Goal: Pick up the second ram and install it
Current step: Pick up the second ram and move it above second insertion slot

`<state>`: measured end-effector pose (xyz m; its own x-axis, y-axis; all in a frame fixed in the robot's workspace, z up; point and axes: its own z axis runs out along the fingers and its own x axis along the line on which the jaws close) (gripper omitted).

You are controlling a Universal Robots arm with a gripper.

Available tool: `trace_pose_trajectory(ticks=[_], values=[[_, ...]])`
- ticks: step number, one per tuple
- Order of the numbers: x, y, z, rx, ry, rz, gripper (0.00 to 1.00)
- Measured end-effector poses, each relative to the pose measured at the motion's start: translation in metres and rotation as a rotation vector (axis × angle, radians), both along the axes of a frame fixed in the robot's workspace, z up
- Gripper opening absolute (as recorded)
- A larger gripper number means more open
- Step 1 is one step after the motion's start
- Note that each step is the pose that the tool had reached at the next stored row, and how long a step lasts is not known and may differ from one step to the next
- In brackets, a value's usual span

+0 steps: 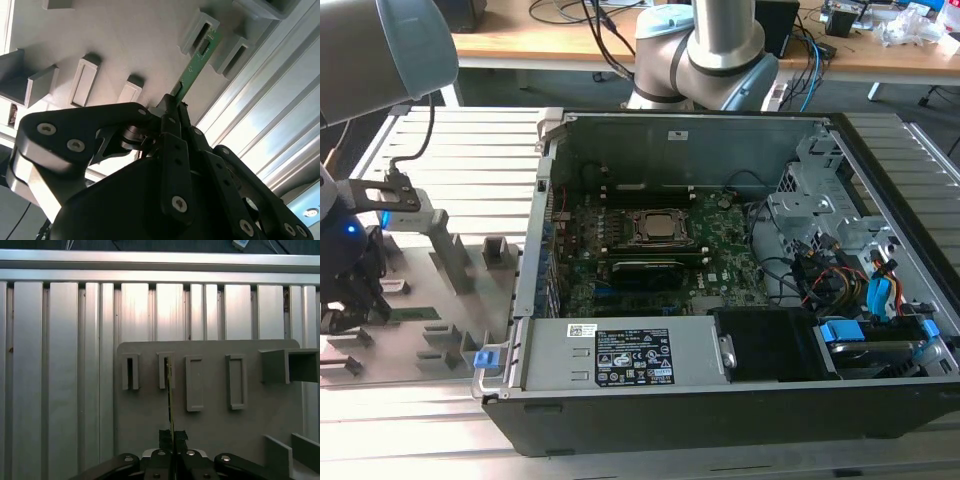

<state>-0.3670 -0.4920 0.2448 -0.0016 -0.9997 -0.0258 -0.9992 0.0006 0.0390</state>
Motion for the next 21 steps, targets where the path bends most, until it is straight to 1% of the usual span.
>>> trace_pose_trajectory(ticks=[2, 5, 7, 11, 15, 17, 18, 21], values=[[0.000, 0.0000, 0.0054, 0.0000, -0.0001, 0.000, 0.14], [0.000, 0.0000, 0.0102, 0.0000, -0.0001, 0.000, 0.14], [0.000, 0.0001, 0.0119, 0.0000, 0.0000, 0.000, 0.14], [0.000, 0.0001, 0.0186, 0.0000, 0.0000, 0.000, 0.14], [0.000, 0.0001, 0.0292, 0.0000, 0.0000, 0.000, 0.14], [0.000, 0.0001, 0.0310, 0.0000, 0.0000, 0.000, 0.14], [0.000, 0.0001, 0.0334, 0.0000, 0.0000, 0.000, 0.14], [0.000, 0.0001, 0.0374, 0.0001, -0.0001, 0.000, 0.14]])
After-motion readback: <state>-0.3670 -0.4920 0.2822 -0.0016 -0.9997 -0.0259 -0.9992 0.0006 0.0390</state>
